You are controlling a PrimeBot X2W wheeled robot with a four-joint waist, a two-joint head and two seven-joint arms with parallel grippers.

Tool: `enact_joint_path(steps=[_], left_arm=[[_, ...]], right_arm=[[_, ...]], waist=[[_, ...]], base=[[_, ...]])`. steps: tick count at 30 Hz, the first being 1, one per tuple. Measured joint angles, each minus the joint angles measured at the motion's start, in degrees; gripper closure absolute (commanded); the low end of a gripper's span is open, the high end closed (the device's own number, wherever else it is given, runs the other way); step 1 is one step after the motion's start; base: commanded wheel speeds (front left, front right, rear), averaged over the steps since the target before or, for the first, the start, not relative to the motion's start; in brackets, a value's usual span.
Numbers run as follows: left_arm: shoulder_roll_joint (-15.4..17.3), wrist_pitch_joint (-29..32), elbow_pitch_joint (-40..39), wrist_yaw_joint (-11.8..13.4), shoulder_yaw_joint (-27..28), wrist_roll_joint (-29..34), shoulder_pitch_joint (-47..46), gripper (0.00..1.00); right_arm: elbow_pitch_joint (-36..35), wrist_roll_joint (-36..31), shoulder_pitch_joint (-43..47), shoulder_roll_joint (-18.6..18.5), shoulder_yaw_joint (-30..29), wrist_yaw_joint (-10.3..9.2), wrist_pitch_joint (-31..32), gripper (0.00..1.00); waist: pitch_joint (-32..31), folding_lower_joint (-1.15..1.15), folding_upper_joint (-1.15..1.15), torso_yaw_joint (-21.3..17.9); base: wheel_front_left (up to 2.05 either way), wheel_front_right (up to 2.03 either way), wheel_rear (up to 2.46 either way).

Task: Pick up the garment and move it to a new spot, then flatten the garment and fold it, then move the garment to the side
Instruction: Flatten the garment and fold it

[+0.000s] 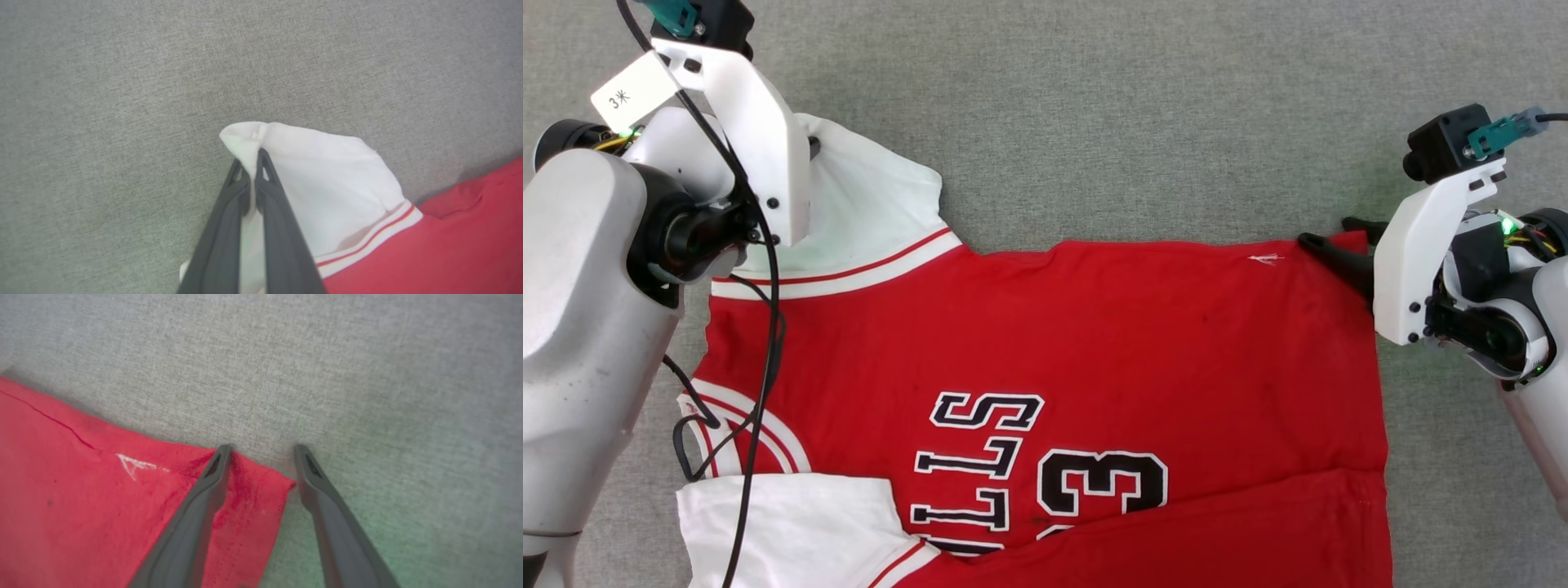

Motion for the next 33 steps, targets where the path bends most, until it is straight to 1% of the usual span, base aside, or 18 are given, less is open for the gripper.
enact_joint_path(steps=[4, 10, 15, 19, 23, 27, 33], left_arm=[[0.02, -1.05, -0.16, -0.02, 0.13, -0.01, 0.40, 1.00], [0.57, -4.82, -0.47, -0.01, 1.20, -0.08, 2.31, 1.00], [0.79, -9.24, -1.10, 0.55, 3.57, -2.21, 7.26, 1.00], [1.18, -12.96, -1.96, 1.07, 6.08, -4.93, 14.04, 1.00], [2.33, -17.18, -4.27, 2.26, 8.35, -6.72, 22.46, 1.00], [2.56, -21.59, -7.53, 4.04, 10.34, -8.36, 31.59, 1.00], [2.34, -26.03, -11.66, 6.33, 12.77, -11.17, 44.54, 1.00]], right_arm=[[1.44, 2.09, -0.84, -0.18, 0.91, -0.07, 0.65, 1.00], [1.82, 2.37, -0.65, -0.62, 0.02, 0.08, -4.57, 1.00], [0.91, 0.75, 2.71, -1.20, -3.24, 0.07, -9.02, 1.00], [-0.60, -0.32, 7.45, -1.02, -5.31, 0.07, -10.37, 1.00], [-2.38, -1.58, 13.17, -0.32, -7.39, 0.07, -11.29, 1.00], [-4.20, -2.57, 19.68, 1.08, -9.90, 0.07, -11.60, 1.00], [-7.39, -3.78, 28.55, 3.68, -14.59, 0.07, -11.50, 1.00]], waist=[[-0.07, 0.00, 0.00, 0.34], [-2.13, 0.01, 0.00, 0.23], [-5.37, 0.00, 0.00, 0.15], [-8.76, 0.00, 0.00, 0.34], [-12.38, 0.00, 0.00, 0.56], [-15.98, -0.01, 0.00, 1.01], [-20.46, -0.01, 0.00, 2.18]], base=[[0.00, 0.00, 0.00], [0.00, 0.00, 0.00], [0.00, 0.00, 0.00], [0.00, 0.00, 0.00], [0.00, 0.00, 0.00], [0.00, 0.00, 0.00], [0.00, 0.00, 0.00]])
